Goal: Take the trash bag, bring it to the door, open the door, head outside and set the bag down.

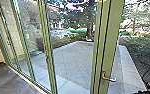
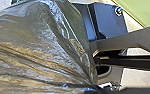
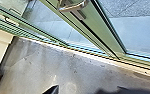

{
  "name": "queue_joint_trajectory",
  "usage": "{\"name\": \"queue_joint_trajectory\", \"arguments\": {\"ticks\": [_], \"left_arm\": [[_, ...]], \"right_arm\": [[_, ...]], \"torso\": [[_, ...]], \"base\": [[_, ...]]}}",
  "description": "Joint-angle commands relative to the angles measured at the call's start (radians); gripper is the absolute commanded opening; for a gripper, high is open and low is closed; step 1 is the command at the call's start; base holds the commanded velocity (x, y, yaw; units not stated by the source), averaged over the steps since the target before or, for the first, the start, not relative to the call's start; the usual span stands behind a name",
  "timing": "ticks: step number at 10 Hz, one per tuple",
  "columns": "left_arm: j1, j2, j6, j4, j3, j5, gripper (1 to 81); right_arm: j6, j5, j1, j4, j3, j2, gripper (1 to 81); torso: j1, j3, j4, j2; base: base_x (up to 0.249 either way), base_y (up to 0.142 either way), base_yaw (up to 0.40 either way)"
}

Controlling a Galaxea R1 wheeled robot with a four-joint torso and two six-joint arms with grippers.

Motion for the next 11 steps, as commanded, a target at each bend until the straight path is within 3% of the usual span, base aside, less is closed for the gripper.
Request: {"name": "queue_joint_trajectory", "arguments": {"ticks": [1, 4, 11], "left_arm": [[-0.040, 0.003, 0.001, -0.007, 0.005, 0.056, 1.0], [-0.040, -0.001, 0.000, -0.008, 0.005, 0.056, 1.0], [-0.040, -0.002, -0.005, -0.018, -0.005, 0.057, 1.0]], "right_arm": [[0.067, -0.079, 0.149, 0.017, -0.031, 0.009, 81.1], [0.119, -0.082, 0.189, 0.028, -0.110, 0.055, 81.1], [0.148, -0.085, 0.244, 0.114, -0.284, 0.189, 81.1]], "torso": [[0.000, 0.000, 0.000, 0.000], [0.001, 0.000, 0.000, 0.000], [0.001, 0.000, 0.000, 0.000]], "base": [[0.000, 0.000, 0.000], [0.000, 0.000, 0.000], [0.000, 0.000, 0.000]]}}
